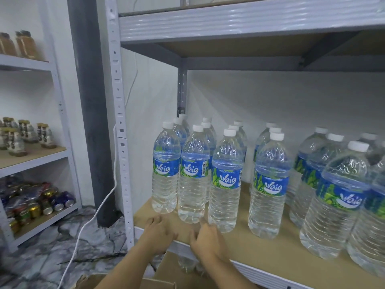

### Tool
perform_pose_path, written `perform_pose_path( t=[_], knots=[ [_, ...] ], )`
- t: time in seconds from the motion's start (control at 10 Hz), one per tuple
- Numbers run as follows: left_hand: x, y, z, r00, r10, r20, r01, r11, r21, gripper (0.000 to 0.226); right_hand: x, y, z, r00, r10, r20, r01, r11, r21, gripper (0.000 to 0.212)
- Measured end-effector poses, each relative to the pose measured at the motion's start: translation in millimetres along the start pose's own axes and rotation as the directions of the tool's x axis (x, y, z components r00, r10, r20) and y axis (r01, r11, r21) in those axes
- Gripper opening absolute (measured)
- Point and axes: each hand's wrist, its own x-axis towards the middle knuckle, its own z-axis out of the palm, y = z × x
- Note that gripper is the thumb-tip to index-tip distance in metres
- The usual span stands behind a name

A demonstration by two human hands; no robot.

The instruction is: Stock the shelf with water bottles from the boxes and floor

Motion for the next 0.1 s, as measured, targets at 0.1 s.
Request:
perform_pose_path(
  t=[0.1],
  knots=[
    [-21.0, 1.6, -8.7, 0.999, 0.006, 0.033, -0.003, 0.996, -0.084, 0.066, -9.8, 12.3, -3.3, 0.993, -0.091, 0.081, 0.089, 0.996, 0.031, 0.051]
  ],
)
